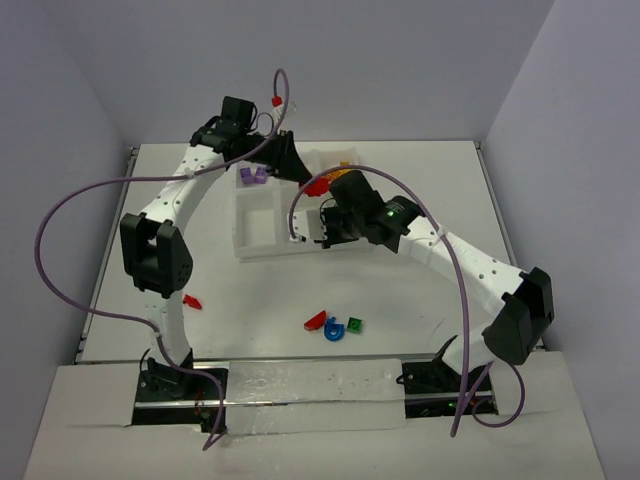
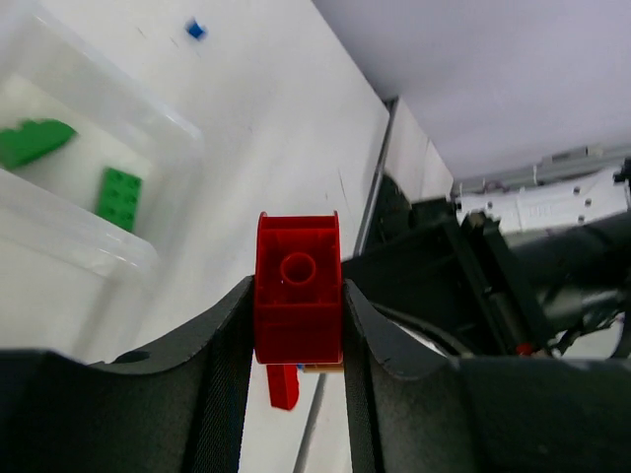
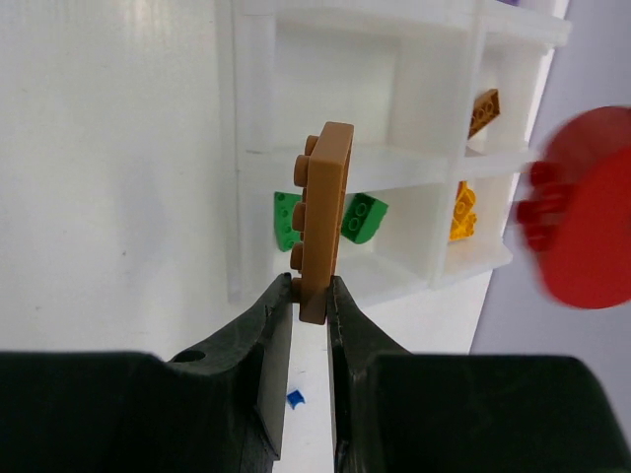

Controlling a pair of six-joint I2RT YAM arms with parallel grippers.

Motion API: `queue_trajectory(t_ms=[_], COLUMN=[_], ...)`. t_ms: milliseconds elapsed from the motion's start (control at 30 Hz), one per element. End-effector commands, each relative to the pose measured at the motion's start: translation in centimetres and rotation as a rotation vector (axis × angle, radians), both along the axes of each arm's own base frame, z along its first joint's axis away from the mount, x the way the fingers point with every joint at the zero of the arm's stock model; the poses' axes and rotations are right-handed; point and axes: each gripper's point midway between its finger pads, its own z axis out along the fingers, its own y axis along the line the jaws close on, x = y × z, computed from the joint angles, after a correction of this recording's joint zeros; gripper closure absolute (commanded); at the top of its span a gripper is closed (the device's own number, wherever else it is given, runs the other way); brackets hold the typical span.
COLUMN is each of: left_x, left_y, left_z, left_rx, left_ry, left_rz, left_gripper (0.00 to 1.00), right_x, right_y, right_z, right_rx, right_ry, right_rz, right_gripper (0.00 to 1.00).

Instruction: Sort the legos into containers by color

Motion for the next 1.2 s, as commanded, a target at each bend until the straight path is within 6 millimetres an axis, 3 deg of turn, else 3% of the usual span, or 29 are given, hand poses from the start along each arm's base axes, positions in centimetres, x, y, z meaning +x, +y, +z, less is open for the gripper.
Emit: queue_trajectory(t_ms=[0, 100, 200, 233, 267, 333, 400, 467, 500, 533, 600, 633, 667, 733, 900, 1167], left_x=[3.5, 4.9, 7.2, 7.5, 8.8, 9.8, 10.0, 9.8, 9.6, 9.2, 8.1, 7.2, 6.6, 5.2, 2.7, 1.0], left_y=[0.5, 1.2, 4.4, 4.7, 7.8, 11.4, 13.2, 15.0, 15.5, 15.9, 16.9, 17.4, 17.8, 18.3, 19.3, 20.0], left_z=[5.7, 6.2, 7.4, 7.6, 9.0, 10.4, 11.3, 11.4, 11.0, 10.4, 8.7, 7.3, 6.1, 4.0, -0.6, -6.3], left_rx=[-0.105, -0.094, -0.122, -0.127, -0.164, -0.176, -0.160, -0.096, -0.072, -0.046, 0.005, 0.033, 0.060, 0.119, 0.232, 0.356], left_ry=[-0.159, -0.195, -0.255, -0.228, -0.286, -0.343, -0.407, -0.495, -0.506, -0.514, -0.515, -0.496, -0.493, -0.500, -0.479, -0.450], left_rz=[0.087, 0.165, 0.315, 0.353, 0.458, 0.587, 0.654, 0.698, 0.709, 0.715, 0.724, 0.728, 0.725, 0.705, 0.697, 0.607], left_gripper=[1.00, 1.00, 1.00, 1.00, 1.00, 1.00, 1.00, 1.00, 1.00, 1.00, 1.00, 1.00, 1.00, 1.00, 1.00, 1.00], right_x=[-1.2, -0.8, 0.6, 0.9, 2.6, 4.5, 6.2, 9.1, 10.0, 11.4, 13.5, 14.7, 16.1, 17.6, 20.3, 22.7], right_y=[0.0, 0.2, 0.5, 0.8, 1.3, 2.1, 3.0, 4.0, 4.5, 5.0, 5.9, 6.3, 6.9, 7.4, 8.7, 10.0], right_z=[0.8, 0.9, 0.8, 1.7, 1.9, 1.5, 1.4, 2.4, 1.8, 0.7, 1.6, 0.5, 1.2, -0.1, -1.5, -4.0], right_rx=[0.020, 0.044, 0.104, 0.126, 0.173, 0.215, 0.274, 0.359, 0.370, 0.376, 0.441, 0.450, 0.489, 0.507, 0.545, 0.599], right_ry=[-0.006, 0.002, 0.067, 0.056, 0.075, 0.095, 0.115, 0.121, 0.140, 0.164, 0.173, 0.189, 0.172, 0.182, 0.184, 0.198], right_rz=[0.033, 0.002, -0.087, -0.091, -0.160, -0.219, -0.286, -0.366, -0.392, -0.430, -0.491, -0.536, -0.556, -0.599, -0.639, -0.671], right_gripper=[1.00, 1.00, 1.00, 1.00, 1.00, 1.00, 1.00, 1.00, 1.00, 1.00, 1.00, 1.00, 1.00, 1.00, 1.00, 1.00])
